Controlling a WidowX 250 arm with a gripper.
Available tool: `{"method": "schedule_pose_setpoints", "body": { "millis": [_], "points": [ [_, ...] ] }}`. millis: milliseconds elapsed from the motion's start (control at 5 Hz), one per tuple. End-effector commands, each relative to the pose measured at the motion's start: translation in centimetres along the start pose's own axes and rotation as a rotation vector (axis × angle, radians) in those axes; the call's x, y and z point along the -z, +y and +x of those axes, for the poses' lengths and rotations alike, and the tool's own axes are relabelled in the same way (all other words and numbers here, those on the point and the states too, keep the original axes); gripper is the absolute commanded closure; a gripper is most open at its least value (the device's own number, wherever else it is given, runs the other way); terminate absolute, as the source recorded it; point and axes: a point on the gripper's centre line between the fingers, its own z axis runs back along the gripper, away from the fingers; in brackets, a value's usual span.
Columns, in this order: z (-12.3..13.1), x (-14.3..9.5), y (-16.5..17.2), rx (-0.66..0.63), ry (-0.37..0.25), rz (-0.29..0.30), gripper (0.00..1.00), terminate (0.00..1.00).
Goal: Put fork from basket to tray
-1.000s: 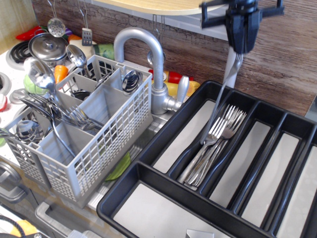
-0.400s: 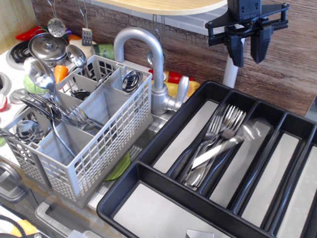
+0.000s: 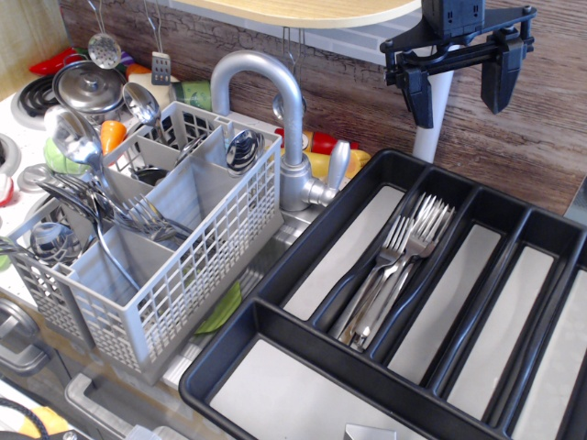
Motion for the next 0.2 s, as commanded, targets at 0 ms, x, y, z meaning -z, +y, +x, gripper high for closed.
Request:
{"method": "schedule_pose_setpoints", "body": {
  "millis": [0],
  "points": [
    [-0.17,-2.67,-0.62,0.036,-0.056,-0.056,0.0,1.0]
  ]
}}
